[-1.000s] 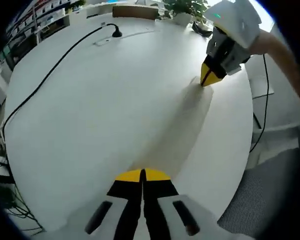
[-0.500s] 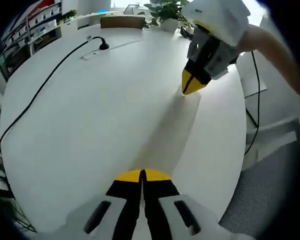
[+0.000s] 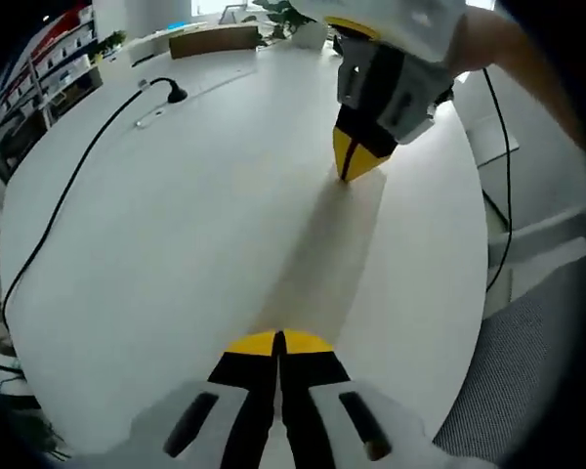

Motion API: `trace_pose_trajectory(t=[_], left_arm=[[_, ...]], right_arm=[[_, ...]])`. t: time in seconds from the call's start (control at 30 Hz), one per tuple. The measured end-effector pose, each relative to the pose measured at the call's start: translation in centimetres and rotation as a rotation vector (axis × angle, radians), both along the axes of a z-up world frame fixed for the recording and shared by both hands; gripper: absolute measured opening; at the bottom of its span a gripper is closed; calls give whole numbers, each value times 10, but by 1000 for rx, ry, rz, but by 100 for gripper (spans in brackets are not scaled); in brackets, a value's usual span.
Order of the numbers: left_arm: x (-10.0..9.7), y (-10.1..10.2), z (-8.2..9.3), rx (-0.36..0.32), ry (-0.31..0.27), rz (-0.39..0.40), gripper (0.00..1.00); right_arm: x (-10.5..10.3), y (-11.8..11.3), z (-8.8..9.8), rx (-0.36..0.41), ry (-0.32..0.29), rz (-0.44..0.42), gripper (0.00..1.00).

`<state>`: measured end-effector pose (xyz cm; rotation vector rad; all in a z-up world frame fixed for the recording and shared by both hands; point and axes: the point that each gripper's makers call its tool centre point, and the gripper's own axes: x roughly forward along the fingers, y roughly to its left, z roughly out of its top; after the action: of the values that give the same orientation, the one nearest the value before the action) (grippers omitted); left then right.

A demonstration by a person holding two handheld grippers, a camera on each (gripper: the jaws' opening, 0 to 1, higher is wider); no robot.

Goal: Arrange the utensils inside the cutlery case until each visible utensil rests in its matching compartment.

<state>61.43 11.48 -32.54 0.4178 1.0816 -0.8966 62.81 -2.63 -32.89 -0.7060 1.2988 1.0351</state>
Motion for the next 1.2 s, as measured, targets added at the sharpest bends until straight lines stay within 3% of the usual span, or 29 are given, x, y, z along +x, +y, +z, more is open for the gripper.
trace_pose_trajectory(t=[0.07, 0.13, 0.2, 0.23, 0.33, 0.37, 0.4, 0.43, 0.57, 0.63, 0.77, 0.83, 0.9, 0.93, 0.97, 1.0, 1.03, 1.07, 1.1, 1.13, 1.2], left_arm=[[-1, 0, 0, 0, -6, 0, 0], [-1, -1, 0, -1, -12, -3, 0], [-1, -1, -1, -1, -12, -2, 0], [-1, -1, -1, 0, -13, 0, 0], [-1, -3, 0, -3, -17, -16, 0], [-1, -2, 0, 3, -20, -11, 0], [-2, -2, 0, 4, -19, -6, 0], [-2, -3, 0, 2, -23, -7, 0], [-2, -3, 0, 5, -33, -16, 0], [-2, -3, 0, 7, -31, -24, 0], [-2, -3, 0, 12, -44, -44, 0], [0, -2, 0, 14, -87, -107, 1], [-3, 1, 1, -4, -94, -113, 3], [-5, 3, 2, -16, -68, -70, 9], [-2, 7, 6, -29, -85, -28, 16], [1, 6, 10, -51, -121, -54, 23], [5, 4, 14, -64, -169, -93, 26], [11, 8, 16, -33, -237, -145, 31], [16, 12, 15, 1, -271, -150, 47], [19, 10, 13, 2, -301, -146, 64], [16, -5, 9, -72, -299, -161, 95]], right_arm=[[-5, -7, 2, 1, 3, -5, 0], [-11, -24, -4, -61, -2, 33, 0], [-7, -23, -6, -38, -3, 34, 0], [-8, -25, -7, -49, 8, -21, 0], [-10, -22, -9, -43, -5, -3, 0], [-14, -27, -4, -105, -5, 31, 0], [-14, -14, -4, -61, -37, 104, 0], [-21, -4, -1, -58, -35, 10, 0], [-18, -16, -6, -75, -10, -19, 0], [-17, -16, -5, -95, -39, 68, 0], [-22, -16, -3, -151, -8, 57, 0], [-22, -16, -1, -127, -3, 105, 0], [-19, -12, 0, -51, -31, 194, 4], [-11, -7, 4, 19, -95, 190, 18], [-6, -5, 8, 46, -128, 154, 34], [-4, -3, 12, 62, -168, 149, 50], [-2, -1, 13, 66, -191, 195, 55], [1, 8, 13, 85, -239, 328, 56], [0, 10, 11, 85, -245, 386, 57], [-4, 8, 4, 48, -211, 401, 58], [-4, 17, -4, 74, -207, 439, 64]])
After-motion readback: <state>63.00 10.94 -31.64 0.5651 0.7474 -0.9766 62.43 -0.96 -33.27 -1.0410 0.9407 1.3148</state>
